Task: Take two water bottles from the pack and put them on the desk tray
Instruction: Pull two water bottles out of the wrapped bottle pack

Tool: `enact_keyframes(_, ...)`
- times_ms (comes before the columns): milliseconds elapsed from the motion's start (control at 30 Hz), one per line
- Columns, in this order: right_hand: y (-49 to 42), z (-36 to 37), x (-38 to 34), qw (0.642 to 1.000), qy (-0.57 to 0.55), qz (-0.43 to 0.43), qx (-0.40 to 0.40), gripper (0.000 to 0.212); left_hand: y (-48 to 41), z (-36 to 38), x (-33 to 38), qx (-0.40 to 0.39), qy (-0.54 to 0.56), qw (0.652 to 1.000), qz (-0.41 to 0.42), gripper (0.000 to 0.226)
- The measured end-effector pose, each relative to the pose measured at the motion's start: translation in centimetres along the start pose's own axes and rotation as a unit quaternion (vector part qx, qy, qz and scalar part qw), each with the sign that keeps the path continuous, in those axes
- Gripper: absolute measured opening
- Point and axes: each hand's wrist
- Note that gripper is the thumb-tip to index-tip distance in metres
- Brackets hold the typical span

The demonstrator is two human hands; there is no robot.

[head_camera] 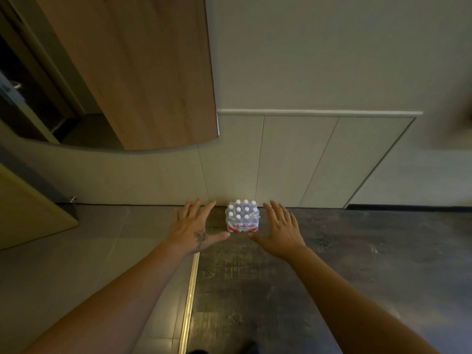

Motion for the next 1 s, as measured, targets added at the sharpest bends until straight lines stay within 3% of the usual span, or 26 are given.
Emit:
enact_keyframes(100,-2.3,-0.7,0.4,1.000,-0.004,-0.015,0.000,0.111,-2.2,-0.4,0.6,-0.007,0.008,1.000,0.001,0.136)
enact_keyframes(400,-11.9,-1.0,2.8,0.999,0.023,-0.011,-0.035,0.112,-12.0,-2.5,0.9,-0.023,0.010,1.000,-0.004,0.125)
enact_keyframes(600,-19.3,-0.7,3.9,0.999,0.016,0.012,-0.043,0.103,-20.0,-3.3,-0.6,-0.046,0.018,0.999,0.010,0.120)
enact_keyframes(1000,-31.6,3.2,4.2,0.994,-0.034,0.009,-0.101,0.104,-32.1,-3.4,-5.2,-0.078,0.079,0.994,-0.005,0.118)
Point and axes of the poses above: each hand's wrist, its own y-axis away from the middle knuckle, its own z-axis out of the palm, x = y × z, and after that the axes turned 9 degrees about y, right-handed
